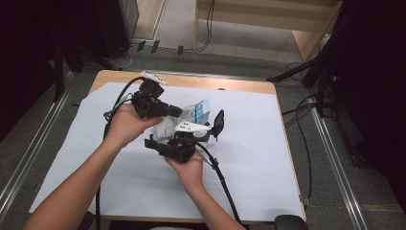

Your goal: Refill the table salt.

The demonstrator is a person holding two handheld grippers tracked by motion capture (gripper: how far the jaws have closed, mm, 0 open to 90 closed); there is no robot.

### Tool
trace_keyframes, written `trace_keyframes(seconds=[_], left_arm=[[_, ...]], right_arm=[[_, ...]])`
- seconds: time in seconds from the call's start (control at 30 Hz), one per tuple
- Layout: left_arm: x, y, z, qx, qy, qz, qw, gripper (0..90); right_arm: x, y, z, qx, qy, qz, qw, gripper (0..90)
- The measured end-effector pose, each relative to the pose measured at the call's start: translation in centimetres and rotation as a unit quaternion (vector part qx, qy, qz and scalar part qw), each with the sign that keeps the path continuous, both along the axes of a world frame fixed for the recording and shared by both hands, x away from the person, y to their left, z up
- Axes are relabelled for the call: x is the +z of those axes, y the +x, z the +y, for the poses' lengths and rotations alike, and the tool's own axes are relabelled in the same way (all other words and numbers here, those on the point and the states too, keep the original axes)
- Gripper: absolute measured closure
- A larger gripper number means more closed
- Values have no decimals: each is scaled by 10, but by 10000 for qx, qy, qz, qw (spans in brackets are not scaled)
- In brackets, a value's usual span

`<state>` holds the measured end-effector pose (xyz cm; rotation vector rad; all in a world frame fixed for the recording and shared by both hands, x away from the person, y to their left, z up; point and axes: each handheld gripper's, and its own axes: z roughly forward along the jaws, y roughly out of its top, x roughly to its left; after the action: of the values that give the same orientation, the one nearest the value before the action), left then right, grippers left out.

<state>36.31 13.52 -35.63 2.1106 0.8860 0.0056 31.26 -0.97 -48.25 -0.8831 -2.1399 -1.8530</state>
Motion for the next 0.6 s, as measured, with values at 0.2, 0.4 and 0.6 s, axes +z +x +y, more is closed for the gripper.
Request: trace_keyframes(seconds=[0.2, 0.4, 0.6], left_arm=[[0, 0, 0, 1, -11, 3, 10000, 880], [0, 0, 0, -12, -3, -2, 10000, 879], [-1, 0, -1, -3, -1, -7, 10000, 879]], right_arm=[[0, 0, 0, 7, 6, -11, 10000, 668], [0, 0, 0, 3, -5, -12, 10000, 668], [0, 0, -1, 2, -26, -2, 10000, 668]])
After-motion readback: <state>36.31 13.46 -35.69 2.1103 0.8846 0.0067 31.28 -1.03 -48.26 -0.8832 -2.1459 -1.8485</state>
